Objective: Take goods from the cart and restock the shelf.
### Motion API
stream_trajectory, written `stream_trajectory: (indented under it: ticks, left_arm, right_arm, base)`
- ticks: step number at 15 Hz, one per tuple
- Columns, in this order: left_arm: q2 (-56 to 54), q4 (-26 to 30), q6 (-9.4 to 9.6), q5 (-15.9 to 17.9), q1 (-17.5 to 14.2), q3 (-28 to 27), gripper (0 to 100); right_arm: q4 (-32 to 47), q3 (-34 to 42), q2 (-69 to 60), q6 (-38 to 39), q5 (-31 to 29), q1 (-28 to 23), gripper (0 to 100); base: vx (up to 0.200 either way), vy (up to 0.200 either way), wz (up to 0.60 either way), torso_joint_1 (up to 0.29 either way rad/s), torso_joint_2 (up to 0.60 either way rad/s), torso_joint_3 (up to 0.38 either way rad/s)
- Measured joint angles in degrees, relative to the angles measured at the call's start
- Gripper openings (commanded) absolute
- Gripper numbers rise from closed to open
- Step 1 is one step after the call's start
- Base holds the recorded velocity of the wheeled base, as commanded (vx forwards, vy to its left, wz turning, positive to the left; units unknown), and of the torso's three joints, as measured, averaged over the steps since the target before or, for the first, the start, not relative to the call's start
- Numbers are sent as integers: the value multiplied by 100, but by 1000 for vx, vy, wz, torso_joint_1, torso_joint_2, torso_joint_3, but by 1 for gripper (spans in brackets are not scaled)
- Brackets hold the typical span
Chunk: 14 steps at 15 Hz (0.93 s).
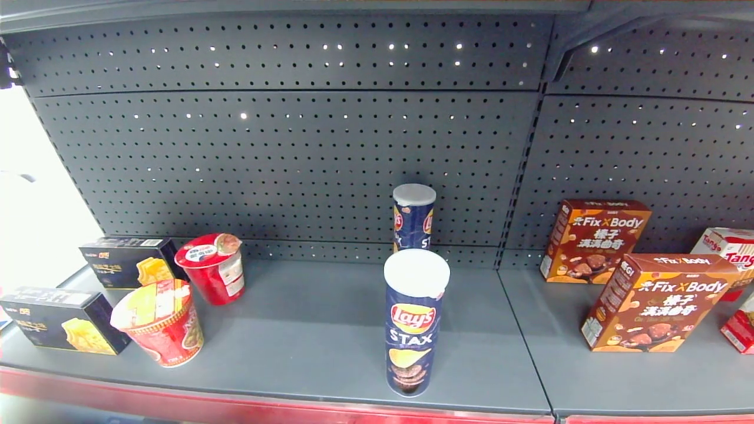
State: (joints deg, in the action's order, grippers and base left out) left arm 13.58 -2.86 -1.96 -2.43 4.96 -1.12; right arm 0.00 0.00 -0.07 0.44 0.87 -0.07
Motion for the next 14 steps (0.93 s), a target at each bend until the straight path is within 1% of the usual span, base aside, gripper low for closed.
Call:
stream_trajectory:
  ticks: [1, 3, 5, 9, 11, 14]
  left_arm:
    - [-210, 18, 9, 18, -50, 49, 100]
    - [-564, 289, 77, -28, -89, 99, 100]
    - [-736, 282, 117, -2, -100, 105, 100]
    - [-852, 286, 134, 24, -100, 112, 100]
    - [-868, 282, 101, 0, -100, 112, 100]
    - [-874, 282, 101, -4, -100, 112, 100]
  right_arm:
    - [0, 0, 0, 0, 0, 0, 100]
    - [0, 0, 0, 0, 0, 0, 100]
    - [0, 0, 0, 0, 0, -4, 100]
    - [0, 0, 0, 2, 0, 0, 100]
    - [2, 0, 0, 0, 0, 0, 100]
    - [0, 0, 0, 0, 0, 0, 100]
  base:
    - [0, 0, 0, 0, 0, 0]
    - [0, 0, 0, 0, 0, 0]
    - [0, 0, 0, 0, 0, 0]
    - [0, 0, 0, 0, 0, 0]
    - [0, 0, 0, 0, 0, 0]
    - [0, 0, 0, 0, 0, 0]
